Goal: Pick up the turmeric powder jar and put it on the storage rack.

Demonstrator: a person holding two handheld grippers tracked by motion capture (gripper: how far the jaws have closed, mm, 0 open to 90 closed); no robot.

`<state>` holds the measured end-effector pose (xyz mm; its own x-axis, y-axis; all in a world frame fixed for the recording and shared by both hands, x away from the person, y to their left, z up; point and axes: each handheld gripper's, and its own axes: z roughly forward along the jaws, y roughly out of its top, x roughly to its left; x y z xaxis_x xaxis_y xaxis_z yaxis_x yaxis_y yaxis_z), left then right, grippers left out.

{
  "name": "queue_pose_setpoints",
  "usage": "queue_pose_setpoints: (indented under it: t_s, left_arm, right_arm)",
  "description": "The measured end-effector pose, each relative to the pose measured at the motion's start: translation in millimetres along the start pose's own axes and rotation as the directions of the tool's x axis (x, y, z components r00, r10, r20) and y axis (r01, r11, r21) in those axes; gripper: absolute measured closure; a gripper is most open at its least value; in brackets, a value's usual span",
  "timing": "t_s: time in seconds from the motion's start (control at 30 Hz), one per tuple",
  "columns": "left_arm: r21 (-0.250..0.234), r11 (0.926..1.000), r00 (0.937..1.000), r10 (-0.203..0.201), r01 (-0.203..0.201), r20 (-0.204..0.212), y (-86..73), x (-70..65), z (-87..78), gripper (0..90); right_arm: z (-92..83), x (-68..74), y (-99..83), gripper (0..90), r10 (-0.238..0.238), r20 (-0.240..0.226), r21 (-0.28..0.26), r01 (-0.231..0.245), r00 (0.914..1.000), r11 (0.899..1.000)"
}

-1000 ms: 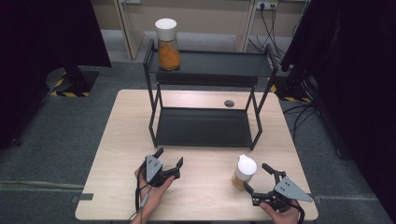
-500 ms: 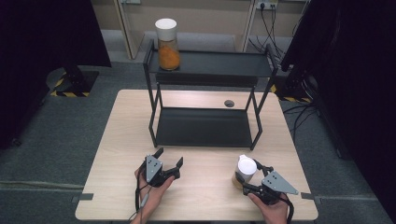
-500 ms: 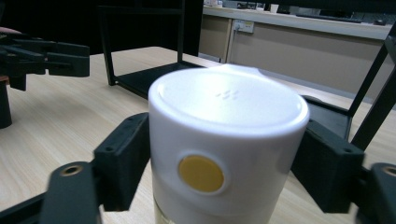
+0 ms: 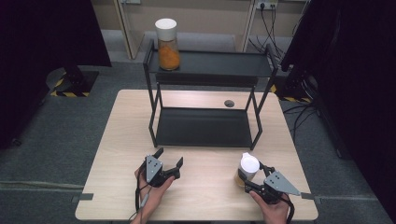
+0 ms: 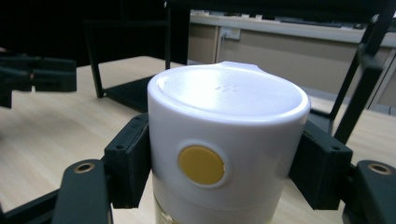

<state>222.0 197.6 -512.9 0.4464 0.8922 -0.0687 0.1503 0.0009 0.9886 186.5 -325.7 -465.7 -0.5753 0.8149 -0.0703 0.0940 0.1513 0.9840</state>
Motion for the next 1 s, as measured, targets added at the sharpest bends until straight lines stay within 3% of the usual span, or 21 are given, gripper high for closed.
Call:
queue_pose_setpoints:
  t_s: [0.47,1.0]
  left_arm:
    - [-0.001,1.0,1.0,0.006,-0.006,0.001,-0.2,-0.6,-0.1,13.3]
    - [0.003,1.0,1.0,0.002,-0.002,0.002,0.5,0.0,0.3,13.3]
  right_arm:
    - [-2.0,-10.1,35.6,30.5,0.001,0.063,-0.115,0.007,0.998,0.993]
    - [10.3,-20.8,66.8,30.6,0.01,0.069,-0.178,0.002,0.9976,0.984]
